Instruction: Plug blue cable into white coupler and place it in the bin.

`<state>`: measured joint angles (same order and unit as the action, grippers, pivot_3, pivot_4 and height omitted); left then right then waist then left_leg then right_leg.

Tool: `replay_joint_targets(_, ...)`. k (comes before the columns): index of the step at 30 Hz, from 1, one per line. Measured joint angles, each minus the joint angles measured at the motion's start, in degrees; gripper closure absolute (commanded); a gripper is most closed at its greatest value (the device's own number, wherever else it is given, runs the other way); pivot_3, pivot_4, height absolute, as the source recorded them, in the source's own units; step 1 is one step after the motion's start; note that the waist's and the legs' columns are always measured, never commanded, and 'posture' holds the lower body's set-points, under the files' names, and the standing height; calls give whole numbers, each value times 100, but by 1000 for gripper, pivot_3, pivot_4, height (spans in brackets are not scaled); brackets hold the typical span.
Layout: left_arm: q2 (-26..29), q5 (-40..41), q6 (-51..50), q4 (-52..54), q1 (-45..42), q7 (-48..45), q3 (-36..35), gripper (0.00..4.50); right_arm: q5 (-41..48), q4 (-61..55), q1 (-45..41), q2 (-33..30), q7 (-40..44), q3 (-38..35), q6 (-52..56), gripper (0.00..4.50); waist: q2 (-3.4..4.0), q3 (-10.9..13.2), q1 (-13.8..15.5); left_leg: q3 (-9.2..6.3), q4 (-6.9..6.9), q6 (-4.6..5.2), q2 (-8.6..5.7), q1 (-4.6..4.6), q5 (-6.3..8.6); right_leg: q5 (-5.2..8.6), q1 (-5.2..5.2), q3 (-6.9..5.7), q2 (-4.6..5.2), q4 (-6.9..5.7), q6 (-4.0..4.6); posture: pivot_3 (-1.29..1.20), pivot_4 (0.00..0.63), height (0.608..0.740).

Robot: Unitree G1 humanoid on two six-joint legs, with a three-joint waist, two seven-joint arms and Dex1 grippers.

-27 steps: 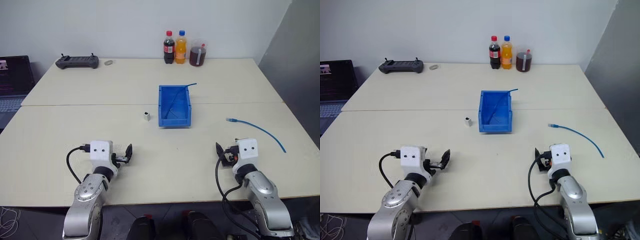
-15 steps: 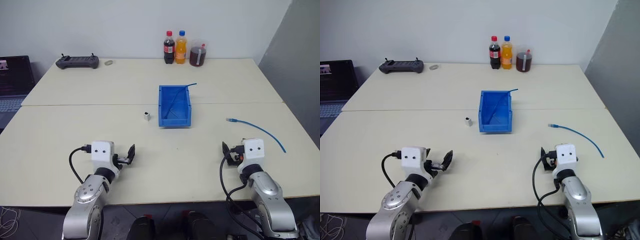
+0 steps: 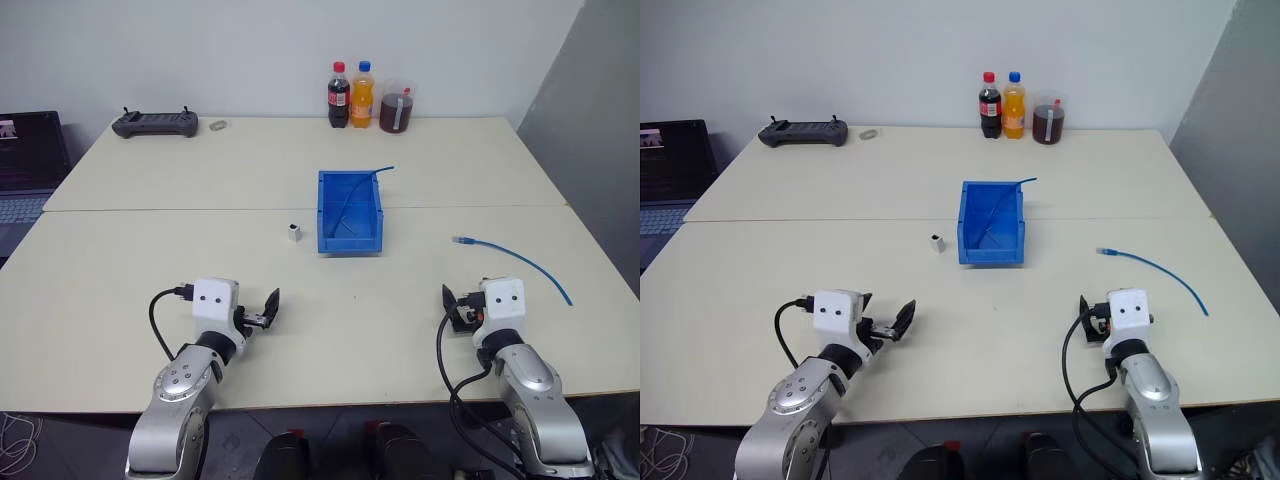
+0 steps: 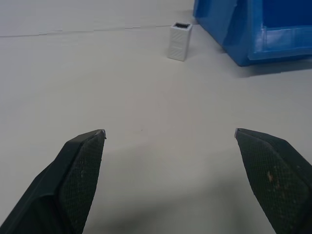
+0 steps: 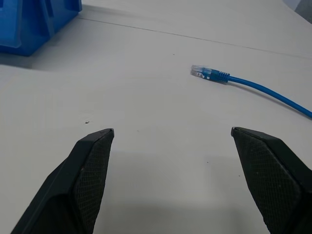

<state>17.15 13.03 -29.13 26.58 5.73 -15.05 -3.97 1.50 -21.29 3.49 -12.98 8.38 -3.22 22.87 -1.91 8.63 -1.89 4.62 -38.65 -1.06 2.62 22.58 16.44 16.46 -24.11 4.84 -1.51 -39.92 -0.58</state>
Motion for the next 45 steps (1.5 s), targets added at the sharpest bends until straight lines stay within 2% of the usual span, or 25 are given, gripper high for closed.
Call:
replay_joint_targets(5,572,-48,216,-17,-399,-824,641,0,133,885,-981,-837,655,-119,-130,393,-1,5,-1,2,-9,2,-4,-1,0,-4,4,0,-3,1,-4,0,150,740)
replay_joint_targets(10,872,185,209,-76,-1232,-1868,1245,0,196,3241,-2616,-2133,2232,18,-645,393,-2,9,1,9,-9,9,-5,0,2,-22,5,7,-16,6,22,0,150,740)
replay_joint_targets(14,929,499,109,-150,-1698,-2518,1490,0,39,5610,-3988,-2671,3442,450,-1134,393,9,20,-11,15,-7,8,-1,0,2,-24,2,17,-18,10,23,0,150,740)
replay_joint_targets(19,891,604,76,-446,-2153,-2939,1722,0,-480,7832,-5438,-2955,4344,891,-1650,393,14,23,-39,15,-8,6,2,-3,1,-24,6,23,-17,17,24,0,150,740)
replay_joint_targets(22,827,609,-57,-756,-2455,-2943,1714,0,-781,8654,-5843,-2953,4521,1132,-1880,393,14,23,-52,16,-9,5,0,1,1,-24,5,22,-12,15,23,0,150,740)
replay_joint_targets(26,829,764,-214,-831,-2468,-3070,1711,0,-887,9139,-6084,-2941,4787,1135,-1851,393,15,22,-51,18,-12,-1,-3,2,-2,-27,5,21,-1,14,18,0,150,740)
replay_joint_targets(28,836,941,-347,-824,-2468,-3156,1708,0,-890,9258,-6157,-2941,5067,1123,-1678,765,15,22,-51,18,-14,-2,-4,1,-3,-27,6,19,0,10,18,0,150,740)
replay_joint_targets(29,859,931,-314,-824,-2469,-3188,1712,0,-885,9306,-6191,-2931,5157,1117,-1605,870,15,22,-52,17,-14,-2,-4,0,-3,-27,6,19,0,8,18,0,150,740)
replay_joint_targets(34,1007,708,6,-871,-2478,-3321,1728,0,-876,9397,-6211,-2902,5257,1036,-1516,1945,17,22,-51,17,-17,-5,-5,-3,-5,-28,7,19,1,1,17,0,150,740)
replay_joint_targets(41,964,669,148,-928,-2485,-3349,1730,0,-878,9412,-6166,-2903,5234,933,-1544,3815,17,21,-47,18,-19,-4,-7,-3,-4,-29,7,19,3,1,15,0,150,740)
replay_joint_targets(44,960,669,181,-928,-2485,-3386,1730,0,-879,9410,-6148,-2908,5243,902,-1558,4427,17,21,-47,18,-19,-4,-7,-3,-5,-29,8,19,3,1,15,0,150,740)
replay_joint_targets(45,958,669,202,-930,-2487,-3424,1730,0,-879,9404,-6134,-2913,5252,892,-1572,4476,17,21,-47,18,-19,-5,-7,-3,-5,-29,8,19,3,1,15,0,150,740)
